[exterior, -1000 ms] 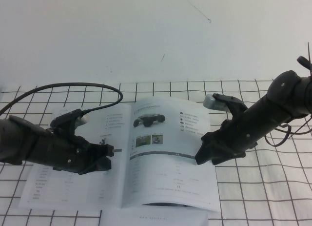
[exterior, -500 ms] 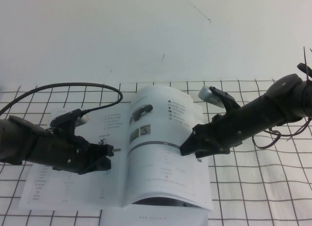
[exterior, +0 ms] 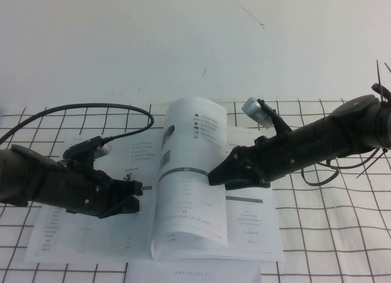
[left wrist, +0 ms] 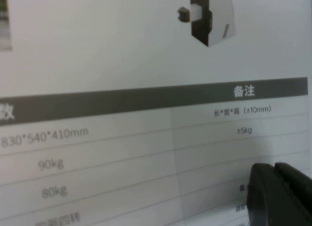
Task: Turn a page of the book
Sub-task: Open the closed book
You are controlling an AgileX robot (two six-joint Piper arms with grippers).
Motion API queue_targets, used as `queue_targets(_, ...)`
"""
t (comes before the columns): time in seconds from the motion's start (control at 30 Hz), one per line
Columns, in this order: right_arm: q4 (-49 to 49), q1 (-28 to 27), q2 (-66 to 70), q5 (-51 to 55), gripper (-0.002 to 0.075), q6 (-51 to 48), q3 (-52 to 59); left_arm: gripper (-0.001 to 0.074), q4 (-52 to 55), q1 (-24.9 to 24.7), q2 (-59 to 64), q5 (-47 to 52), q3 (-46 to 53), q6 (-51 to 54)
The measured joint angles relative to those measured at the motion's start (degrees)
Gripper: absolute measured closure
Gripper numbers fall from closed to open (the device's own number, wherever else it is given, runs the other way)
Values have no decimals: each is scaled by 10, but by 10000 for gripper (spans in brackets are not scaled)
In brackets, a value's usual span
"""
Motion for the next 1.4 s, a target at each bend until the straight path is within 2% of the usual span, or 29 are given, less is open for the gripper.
queue_targets(0.47,86,1,0,61,286,-53,0,738,0,0,0,0,0,4)
queue_targets(1.4,149,1,-25,131,286,-56,-16,738,-15,0,0,2,0,13)
